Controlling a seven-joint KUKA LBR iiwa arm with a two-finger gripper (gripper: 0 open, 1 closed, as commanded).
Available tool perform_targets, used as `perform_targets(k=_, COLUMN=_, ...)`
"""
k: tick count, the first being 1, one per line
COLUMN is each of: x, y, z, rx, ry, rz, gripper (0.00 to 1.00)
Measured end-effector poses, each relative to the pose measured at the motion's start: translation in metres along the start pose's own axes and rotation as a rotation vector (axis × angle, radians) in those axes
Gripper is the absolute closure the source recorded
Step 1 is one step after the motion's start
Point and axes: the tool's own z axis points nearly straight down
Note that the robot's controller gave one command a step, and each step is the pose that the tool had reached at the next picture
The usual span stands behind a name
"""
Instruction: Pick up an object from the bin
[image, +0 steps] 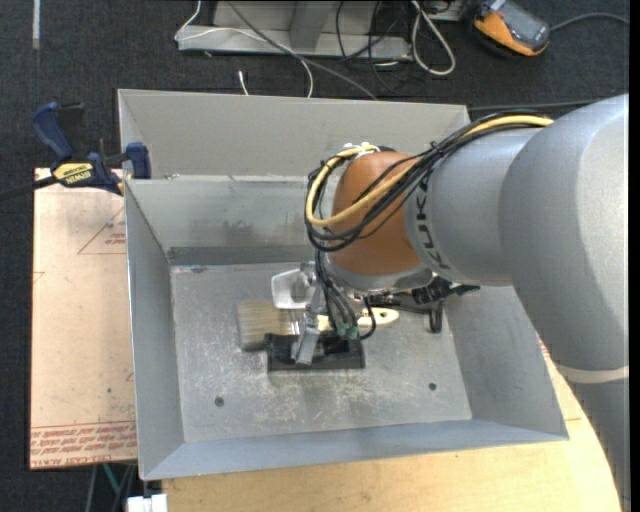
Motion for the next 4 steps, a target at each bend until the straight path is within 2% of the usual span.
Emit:
perform_targets(k=1, x=-0.0228, y=0.0146, z=-0.0022, rx=-0.002, ry=-0.005, rz=-0.014, gripper=1.0)
perform_targets(k=2, x=-0.0229, y=0.0145, z=-0.0022, rx=-0.002, ry=-0.005, rz=-0.013, gripper=1.0)
perform_targets(k=4, x=-0.0255, y=0.0154, z=-0.0038, rx=-0.014, ry=-0.034, rz=-0.009, gripper=1.0)
